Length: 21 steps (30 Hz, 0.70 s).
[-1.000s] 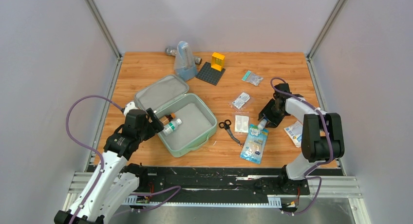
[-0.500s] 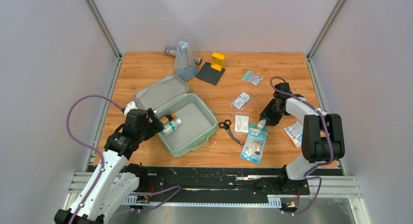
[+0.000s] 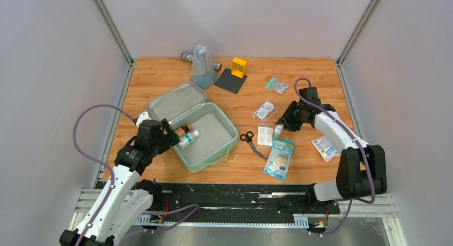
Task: Organize the medicine kit
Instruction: Pick up the medical item at the center of the board.
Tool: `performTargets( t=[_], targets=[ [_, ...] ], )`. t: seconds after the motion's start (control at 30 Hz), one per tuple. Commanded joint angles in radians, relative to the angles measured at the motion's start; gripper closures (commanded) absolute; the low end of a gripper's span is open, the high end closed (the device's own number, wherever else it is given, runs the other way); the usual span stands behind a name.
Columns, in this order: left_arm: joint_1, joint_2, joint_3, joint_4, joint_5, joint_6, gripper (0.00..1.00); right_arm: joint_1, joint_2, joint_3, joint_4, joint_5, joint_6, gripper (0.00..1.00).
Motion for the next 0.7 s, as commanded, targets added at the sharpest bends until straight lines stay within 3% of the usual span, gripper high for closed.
performTargets(
  t=[0.0, 0.17, 0.37, 0.67],
  targets=[
    [0.0, -0.003, 0.024, 0.01, -0.014, -0.007, 0.09, 0.134, -0.095, 0.049, 0.056, -0.071, 0.122, 0.7],
    [0.001, -0.008, 0.02, 0.006, -0.013, -0.012, 0.09, 0.36, -0.085, 0.113, 0.103, -0.07, 0.246, 0.7],
    [0.001, -0.03, 0.019, -0.012, -0.019, -0.02, 0.09, 0.582, 0.055, 0.261, 0.137, -0.038, 0.323, 0.69],
    [0.001, -0.045, 0.02, -0.047, -0.033, -0.045, 0.09, 0.765, 0.367, 0.507, 0.142, -0.041, 0.501, 0.69]
  ],
)
